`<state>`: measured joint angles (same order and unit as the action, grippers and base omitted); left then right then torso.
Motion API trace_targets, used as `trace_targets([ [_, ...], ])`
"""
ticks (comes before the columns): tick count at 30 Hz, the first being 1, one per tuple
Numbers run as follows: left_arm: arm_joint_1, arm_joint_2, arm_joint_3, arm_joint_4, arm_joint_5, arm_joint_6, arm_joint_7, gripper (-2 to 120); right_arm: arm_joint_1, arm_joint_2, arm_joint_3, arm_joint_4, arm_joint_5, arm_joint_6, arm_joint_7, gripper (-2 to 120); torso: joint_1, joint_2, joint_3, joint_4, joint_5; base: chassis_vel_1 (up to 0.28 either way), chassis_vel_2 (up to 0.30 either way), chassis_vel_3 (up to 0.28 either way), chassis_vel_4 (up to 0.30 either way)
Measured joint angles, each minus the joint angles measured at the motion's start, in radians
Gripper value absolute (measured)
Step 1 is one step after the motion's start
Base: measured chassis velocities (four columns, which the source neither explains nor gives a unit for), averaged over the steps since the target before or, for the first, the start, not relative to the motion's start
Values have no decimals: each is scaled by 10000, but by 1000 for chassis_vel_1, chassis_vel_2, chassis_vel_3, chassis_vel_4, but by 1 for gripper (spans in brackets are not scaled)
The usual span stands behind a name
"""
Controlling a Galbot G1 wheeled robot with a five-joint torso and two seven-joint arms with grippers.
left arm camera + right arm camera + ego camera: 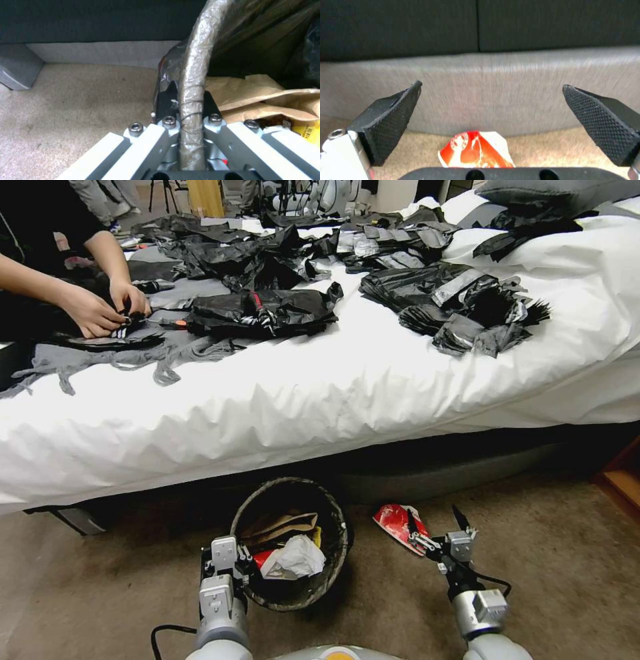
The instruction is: Pick up the trash bin, then pick up the garbage from the floor and place it into the trash bin.
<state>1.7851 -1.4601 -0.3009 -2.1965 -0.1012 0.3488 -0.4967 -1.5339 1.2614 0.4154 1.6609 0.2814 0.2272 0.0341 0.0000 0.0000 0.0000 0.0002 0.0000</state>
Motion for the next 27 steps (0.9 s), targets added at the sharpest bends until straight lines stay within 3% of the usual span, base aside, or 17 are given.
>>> trace_targets([
  [11,163,46,31,-146,117,0,-6,0,1731,-703,-255,-1611,1712,-2690,-536,100,1,0,0,-1,-1,0,0,0,0],
  [27,250,66,16,-265,145,0,-19,0,3059,-359,-396,-3697,1588,-3208,-1269,100,1,0,0,-3,-1,0,0,0,0],
])
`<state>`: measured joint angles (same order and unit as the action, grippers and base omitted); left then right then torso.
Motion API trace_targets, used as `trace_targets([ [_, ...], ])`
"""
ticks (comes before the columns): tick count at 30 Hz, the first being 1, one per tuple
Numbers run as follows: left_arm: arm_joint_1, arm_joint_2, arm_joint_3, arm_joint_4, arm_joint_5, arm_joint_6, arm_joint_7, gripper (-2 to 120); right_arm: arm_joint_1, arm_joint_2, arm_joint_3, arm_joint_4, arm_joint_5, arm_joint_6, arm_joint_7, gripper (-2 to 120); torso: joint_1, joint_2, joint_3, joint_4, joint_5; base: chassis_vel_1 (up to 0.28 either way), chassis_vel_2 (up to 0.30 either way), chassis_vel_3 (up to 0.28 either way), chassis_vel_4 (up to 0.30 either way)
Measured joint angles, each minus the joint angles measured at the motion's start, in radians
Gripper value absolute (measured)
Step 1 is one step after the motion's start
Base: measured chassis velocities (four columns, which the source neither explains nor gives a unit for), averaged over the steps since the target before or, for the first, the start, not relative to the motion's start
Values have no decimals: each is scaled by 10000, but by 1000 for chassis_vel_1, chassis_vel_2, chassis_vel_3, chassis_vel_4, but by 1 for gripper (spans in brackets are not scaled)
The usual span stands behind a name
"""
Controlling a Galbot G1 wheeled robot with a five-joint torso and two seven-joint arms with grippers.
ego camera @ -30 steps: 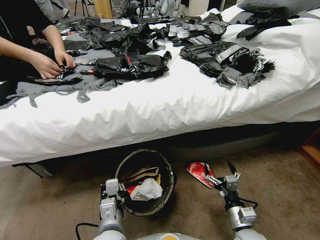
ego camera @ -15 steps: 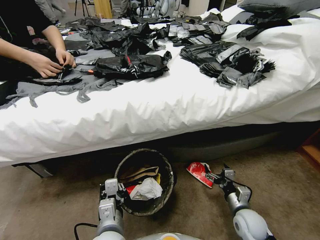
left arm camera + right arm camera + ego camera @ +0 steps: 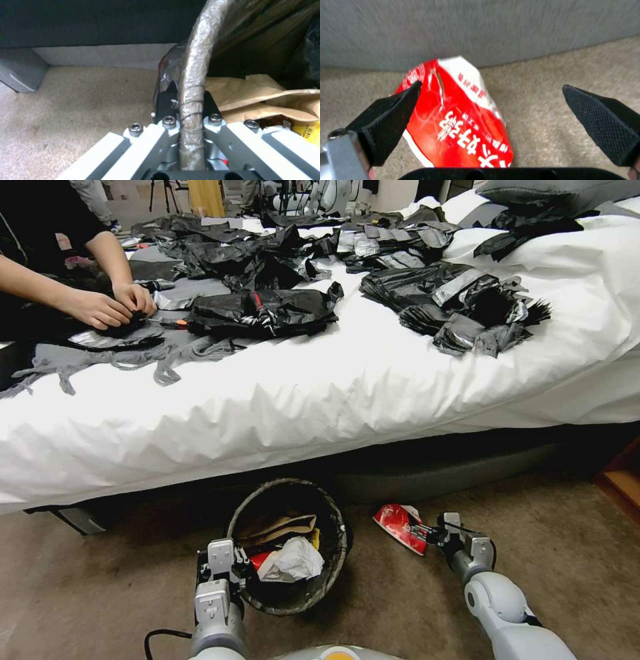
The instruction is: Pick up the trash bin, then pick up the garbage from the floor and place it into the trash bin.
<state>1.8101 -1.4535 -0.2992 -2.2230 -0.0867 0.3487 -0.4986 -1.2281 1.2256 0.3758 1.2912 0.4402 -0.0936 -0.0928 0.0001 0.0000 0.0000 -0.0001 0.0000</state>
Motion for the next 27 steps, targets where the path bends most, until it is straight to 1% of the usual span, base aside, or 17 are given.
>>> trace_targets([
  [7,-12,-10,20,8,7,0,-3,0,519,191,-121,-928,-163,3,-358,100,0,0,0,1,1,0,0,0,0],
  [9,-8,-9,14,8,7,0,-6,0,761,288,-155,-1420,-306,120,-493,93,0,0,0,1,0,0,0,0,0],
  [10,-8,-9,14,8,7,0,-6,0,761,288,-155,-1420,-306,120,-493,93,0,0,0,1,0,0,0,0,0],
  [11,-7,-9,1,8,7,-2,-10,0,863,326,-170,-1657,-385,211,-567,88,0,0,0,2,1,0,0,0,0],
  [13,-13,-9,-8,16,5,-3,-13,0,950,357,-184,-1892,-453,339,-652,80,-1,0,-1,2,0,0,0,0,0],
  [14,-13,-9,-8,16,5,-3,-13,0,950,357,-184,-1892,-453,339,-652,80,-1,0,-1,2,0,0,0,0,0],
  [16,-57,-11,-6,44,-13,-3,-21,0,1002,376,-200,-2041,-471,449,-697,68,-1,0,-1,3,1,0,0,0,0],
  [17,-57,-11,-6,44,-13,-3,-21,0,1002,376,-200,-2041,-471,449,-697,68,-1,0,-1,3,1,0,0,0,0],
  [18,-82,-13,-6,66,-20,-2,-24,0,1016,378,-203,-2084,-474,502,-712,63,-1,0,-1,3,1,0,0,0,0],
  [19,-82,-13,-6,66,-20,-2,-24,0,1016,378,-203,-2084,-474,502,-712,63,-1,0,-1,3,1,0,0,0,0],
  [20,-105,-16,-2,87,-28,2,-26,0,1025,379,-203,-2115,-474,563,-723,56,-1,0,-1,3,1,0,0,0,0],
  [21,-146,-20,9,120,-47,12,-29,0,1039,380,-203,-2149,-475,639,-753,46,0,0,-1,3,1,0,0,0,0],
  [22,-146,-20,9,120,-47,12,-29,0,1039,380,-203,-2149,-475,639,-753,46,0,0,-1,3,1,0,0,0,0],
  [23,-176,-21,18,131,-99,35,-36,0,1046,393,-203,-2188,-484,723,-763,36,-1,0,-1,2,1,0,0,0,0],
  [25,-190,-15,17,144,-119,49,-44,0,1057,401,-204,-2224,-506,792,-765,25,-1,0,-1,1,-1,0,0,0,0],
  [26,-190,-15,17,144,-119,49,-44,0,1057,401,-204,-2224,-506,792,-765,25,-1,0,-1,1,-1,0,0,0,0],
  [27,-192,-12,16,144,-125,51,-44,0,1058,402,-205,-2229,-517,810,-765,21,0,0,-1,0,-1,0,0,0,0],
])
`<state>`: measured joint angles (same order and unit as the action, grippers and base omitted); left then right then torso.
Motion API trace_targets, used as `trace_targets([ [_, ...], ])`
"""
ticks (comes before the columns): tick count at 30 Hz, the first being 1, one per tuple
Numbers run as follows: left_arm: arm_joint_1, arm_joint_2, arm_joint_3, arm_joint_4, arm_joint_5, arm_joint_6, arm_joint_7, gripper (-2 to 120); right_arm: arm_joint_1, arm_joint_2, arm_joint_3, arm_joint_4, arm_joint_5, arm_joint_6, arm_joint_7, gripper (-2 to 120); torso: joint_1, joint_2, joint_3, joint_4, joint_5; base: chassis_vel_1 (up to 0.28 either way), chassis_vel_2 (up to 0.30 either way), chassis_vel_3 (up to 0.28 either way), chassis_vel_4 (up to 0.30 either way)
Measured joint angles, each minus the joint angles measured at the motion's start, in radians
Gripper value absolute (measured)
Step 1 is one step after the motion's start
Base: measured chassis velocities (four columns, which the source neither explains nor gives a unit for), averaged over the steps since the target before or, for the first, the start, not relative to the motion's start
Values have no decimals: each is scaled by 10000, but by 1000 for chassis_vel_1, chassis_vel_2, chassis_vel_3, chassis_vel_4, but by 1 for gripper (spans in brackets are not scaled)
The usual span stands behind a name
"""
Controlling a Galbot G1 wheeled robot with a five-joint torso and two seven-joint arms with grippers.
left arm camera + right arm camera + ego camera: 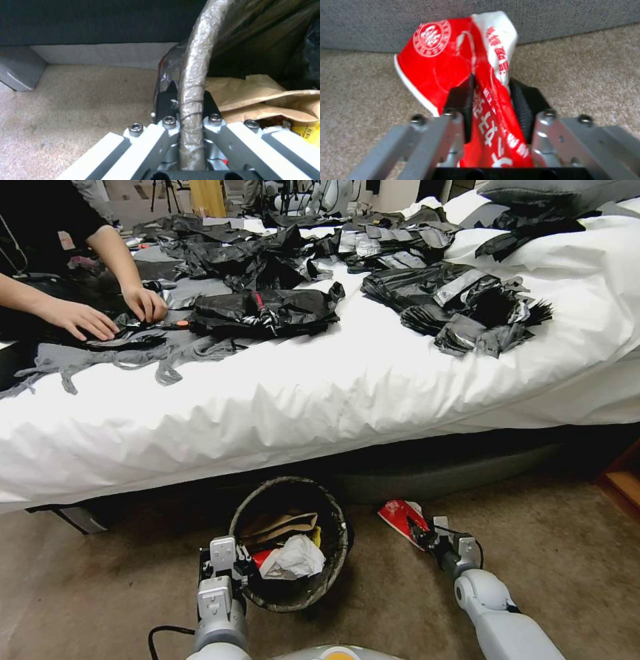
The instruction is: Pick up the trash bin, then pick up the garbage from the floor and place it into the trash bin.
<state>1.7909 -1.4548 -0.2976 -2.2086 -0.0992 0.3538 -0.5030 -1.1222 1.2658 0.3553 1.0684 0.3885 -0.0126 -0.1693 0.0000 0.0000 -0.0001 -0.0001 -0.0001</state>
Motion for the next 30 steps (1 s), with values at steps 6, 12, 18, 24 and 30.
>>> trace_targets([
  [6,-15,-4,0,1,-8,6,-4,0,-14,8,-15,46,-57,113,0,0,0,0,1,-1,1,0,0,0,0],
  [12,-22,-11,1,6,-9,8,-5,0,-123,11,-15,203,-84,257,21,0,0,0,1,-2,1,0,0,0,0],
  [18,-25,-11,3,6,-9,11,-5,0,-540,-4,-4,826,-193,606,97,0,0,0,1,-1,1,0,0,0,0],
  [24,-12,-27,2,77,-11,11,-5,0,-1956,-45,110,3170,-511,1275,78,0,0,0,0,2,1,0,0,0,0],
  [30,-24,-16,-3,167,-12,10,-5,0,-3199,-122,186,5393,-803,2952,-922,0,0,0,0,0,-2,0,0,0,0],
])
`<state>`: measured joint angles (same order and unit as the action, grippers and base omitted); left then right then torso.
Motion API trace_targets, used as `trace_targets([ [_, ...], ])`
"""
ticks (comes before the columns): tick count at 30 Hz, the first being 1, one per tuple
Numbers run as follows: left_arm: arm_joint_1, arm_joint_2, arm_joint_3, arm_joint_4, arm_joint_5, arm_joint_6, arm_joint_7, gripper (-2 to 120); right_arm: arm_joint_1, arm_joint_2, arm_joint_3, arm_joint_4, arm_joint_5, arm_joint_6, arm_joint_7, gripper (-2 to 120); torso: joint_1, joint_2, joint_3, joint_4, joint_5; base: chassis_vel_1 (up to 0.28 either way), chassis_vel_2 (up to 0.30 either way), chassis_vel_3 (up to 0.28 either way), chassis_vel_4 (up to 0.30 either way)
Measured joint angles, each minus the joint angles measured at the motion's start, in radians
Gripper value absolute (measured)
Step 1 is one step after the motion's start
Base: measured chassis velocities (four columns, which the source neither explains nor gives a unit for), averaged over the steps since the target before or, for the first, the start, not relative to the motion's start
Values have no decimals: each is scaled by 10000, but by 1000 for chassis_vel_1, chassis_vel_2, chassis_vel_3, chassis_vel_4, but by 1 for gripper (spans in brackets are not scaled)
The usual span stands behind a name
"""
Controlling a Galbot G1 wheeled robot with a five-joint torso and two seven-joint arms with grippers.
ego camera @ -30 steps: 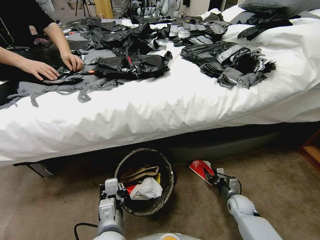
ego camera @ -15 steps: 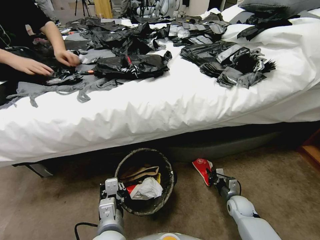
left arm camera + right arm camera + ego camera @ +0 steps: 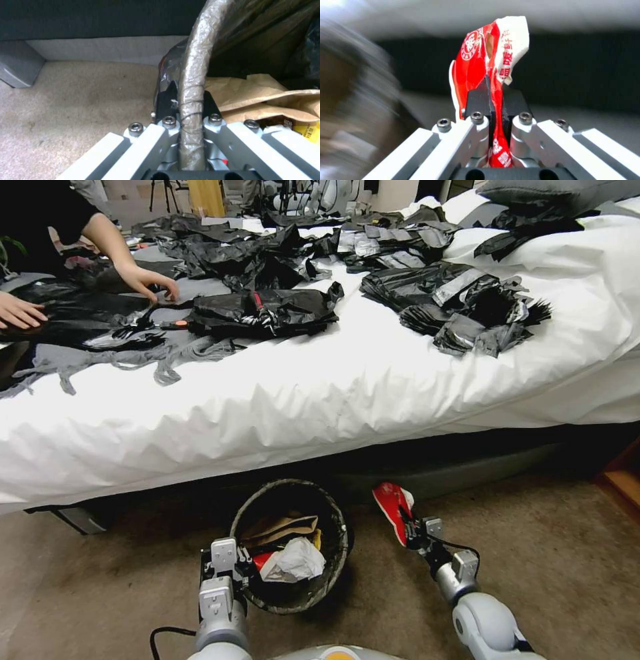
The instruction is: Pick up the trash bin, then pick up the garbage from the floor and place it into the trash bin.
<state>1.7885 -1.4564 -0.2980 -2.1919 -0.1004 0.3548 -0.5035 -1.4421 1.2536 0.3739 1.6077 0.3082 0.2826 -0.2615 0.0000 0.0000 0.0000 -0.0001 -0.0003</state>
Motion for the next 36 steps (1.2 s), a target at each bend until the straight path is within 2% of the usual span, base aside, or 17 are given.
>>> trace_targets([
  [1,-6,8,-27,40,-3,0,-8,0,-414,-50,28,764,259,1339,-1498,0,0,0,0,3,5,0,0,0,0],
  [2,8,18,-25,46,-5,-1,-12,0,-888,-152,21,1732,875,2027,-3061,0,-1,0,0,2,0,0,0,0,0],
  [3,8,18,-25,46,-5,-1,-12,0,-888,-152,21,1732,875,2027,-3061,0,-1,0,0,2,0,0,0,0,0],
  [6,10,20,-16,70,-3,-3,-14,0,-1347,-260,-95,2904,1345,2293,-4297,0,0,0,0,0,2,0,0,0,0],
  [14,-12,19,6,93,0,-8,-24,0,-1829,-574,-599,4369,1488,2126,-4736,0,0,1,0,1,2,0,0,0,0],
  [18,-13,32,28,93,1,-9,-29,0,-1823,-604,-787,4398,1372,2021,-4764,0,0,1,0,0,2,0,0,0,0],
  [24,4,39,122,39,2,-9,-30,0,-1271,-504,-1207,3455,897,1847,-4304,0,0,0,1,0,2,0,0,0,0],
  [30,93,37,234,-9,81,-13,-26,0,-218,-249,-1800,2488,784,1062,-3724,0,0,0,1,3,2,0,0,0,0],
  [36,174,21,245,-118,117,-18,-25,0,261,-97,-2208,1536,484,993,-3539,0,0,0,0,1,2,0,0,0,0],
])
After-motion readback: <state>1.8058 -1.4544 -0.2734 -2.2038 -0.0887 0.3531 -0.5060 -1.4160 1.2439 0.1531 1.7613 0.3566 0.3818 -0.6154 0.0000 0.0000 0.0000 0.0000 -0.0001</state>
